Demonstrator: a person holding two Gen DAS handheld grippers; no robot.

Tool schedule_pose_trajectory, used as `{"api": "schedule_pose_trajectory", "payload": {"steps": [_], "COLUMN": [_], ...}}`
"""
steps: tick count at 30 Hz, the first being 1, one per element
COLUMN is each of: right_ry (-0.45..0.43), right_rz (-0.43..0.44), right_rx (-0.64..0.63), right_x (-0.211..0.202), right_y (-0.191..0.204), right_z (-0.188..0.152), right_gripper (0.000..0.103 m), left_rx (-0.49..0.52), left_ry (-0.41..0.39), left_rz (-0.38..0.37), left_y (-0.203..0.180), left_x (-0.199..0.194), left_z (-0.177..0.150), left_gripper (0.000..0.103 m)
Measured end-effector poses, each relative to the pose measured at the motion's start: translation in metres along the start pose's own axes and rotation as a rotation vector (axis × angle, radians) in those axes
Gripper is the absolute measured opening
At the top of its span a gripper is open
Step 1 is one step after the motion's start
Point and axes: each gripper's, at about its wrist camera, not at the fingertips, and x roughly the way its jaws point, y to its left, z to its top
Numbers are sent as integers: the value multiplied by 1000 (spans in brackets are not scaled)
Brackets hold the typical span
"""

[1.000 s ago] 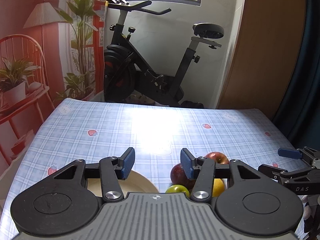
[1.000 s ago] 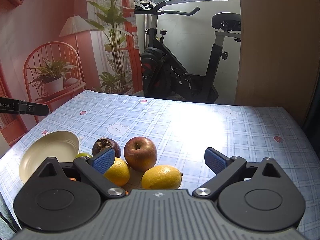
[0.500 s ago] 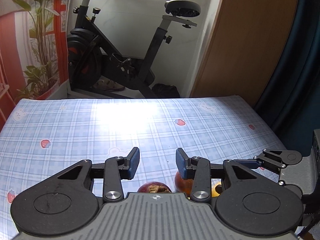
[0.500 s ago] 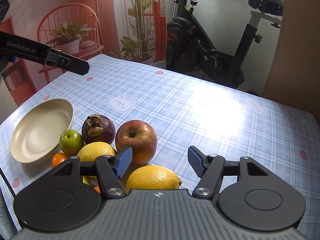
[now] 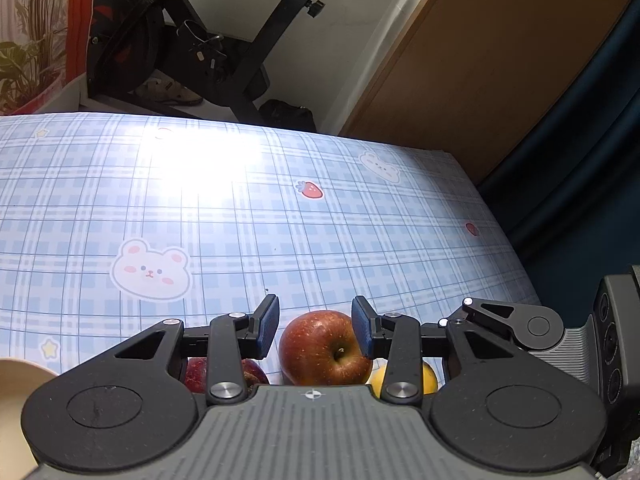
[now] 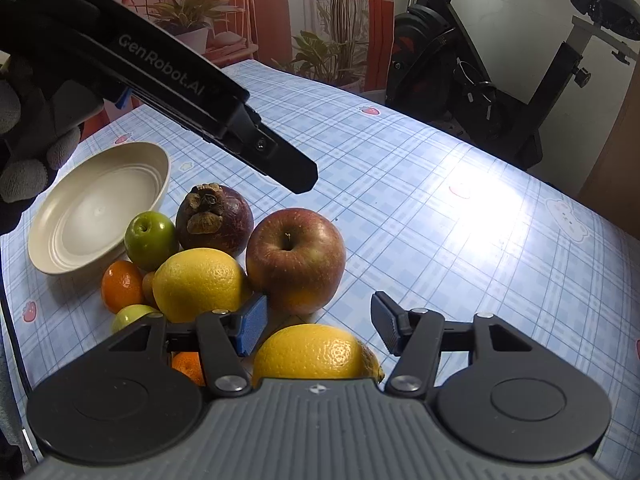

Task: Organize fruits
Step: 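Close the left gripper around the red apple and lift it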

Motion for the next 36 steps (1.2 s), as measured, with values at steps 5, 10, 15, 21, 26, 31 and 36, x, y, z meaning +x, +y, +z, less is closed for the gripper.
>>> {"api": "schedule_pose_trajectory", "payload": {"steps": [5, 10, 15, 21, 26, 31, 36], "right_ry": [6, -3, -11, -25, -33, -49, -70], "right_rz": [9, 12, 35, 65, 78, 88, 86], "right_rx": [10, 18, 26, 45, 69, 85, 90], "right_x": [9, 13, 20, 29, 34, 30, 21], "right_y": [-4, -7, -9, -11, -14, -14, -11], "right_z": [1, 6, 12, 17, 17, 13, 11], "right_gripper": [60, 58, 58, 58, 58, 57, 57], "left_rx": [-2, -12, -39, -60, -66, -65, -61], "left_ry": [39, 75, 85, 85, 85, 90, 83], "left_rz": [-25, -38, -58, -81, -88, -81, -89], "left_y": [3, 7, 14, 24, 27, 25, 19], "left_x": [16, 29, 39, 47, 50, 44, 29], "left_z": [2, 7, 7, 8, 11, 14, 15], "left_gripper": [42, 42, 43, 42, 42, 42, 42]}}
